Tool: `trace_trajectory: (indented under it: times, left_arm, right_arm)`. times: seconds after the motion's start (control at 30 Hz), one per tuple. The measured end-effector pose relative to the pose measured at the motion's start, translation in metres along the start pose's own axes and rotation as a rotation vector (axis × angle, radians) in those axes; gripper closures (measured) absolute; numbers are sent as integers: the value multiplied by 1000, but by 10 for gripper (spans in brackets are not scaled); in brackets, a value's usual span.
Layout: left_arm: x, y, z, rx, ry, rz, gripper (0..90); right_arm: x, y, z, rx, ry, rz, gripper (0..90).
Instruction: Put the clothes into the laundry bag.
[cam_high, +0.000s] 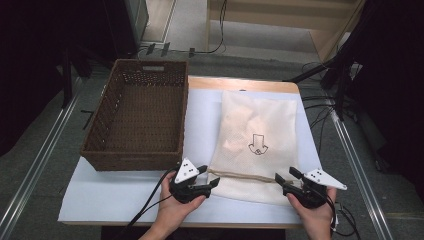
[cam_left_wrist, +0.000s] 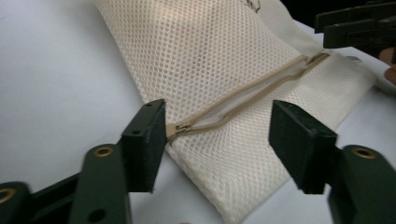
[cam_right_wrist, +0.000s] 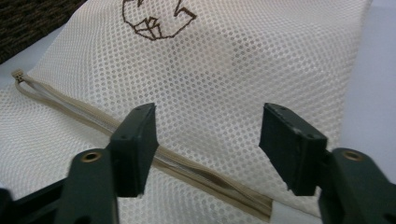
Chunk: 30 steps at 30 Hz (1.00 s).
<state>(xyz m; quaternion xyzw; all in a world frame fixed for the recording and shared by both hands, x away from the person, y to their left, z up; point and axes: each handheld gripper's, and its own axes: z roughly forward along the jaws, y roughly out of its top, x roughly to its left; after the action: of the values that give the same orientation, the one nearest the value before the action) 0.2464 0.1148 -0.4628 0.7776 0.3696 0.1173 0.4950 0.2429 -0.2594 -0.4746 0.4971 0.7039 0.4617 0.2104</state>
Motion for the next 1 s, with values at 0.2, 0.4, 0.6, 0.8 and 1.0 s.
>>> trace_trajectory:
  times: [0.2, 0.4, 0.6, 0.8, 1.0]
  left_arm:
    - [2, -7, -15, -1, 21, 34, 69]
    - [8, -11, -26, -34, 19, 25, 0]
    - [20, -16, -43, -57, 42, 20, 0]
    - [33, -21, -57, -77, 64, 9, 0]
    - [39, -26, -69, -71, 101, 10, 0]
  right_arm:
    - [-4, 0, -1, 0, 22, 1, 218]
    - [-2, -1, -3, 0, 31, 5, 162]
    - [-2, -2, -5, -5, 27, -7, 153]
    - [-7, -3, -5, -5, 14, 12, 150]
    - [-9, -4, -6, -2, 1, 6, 147]
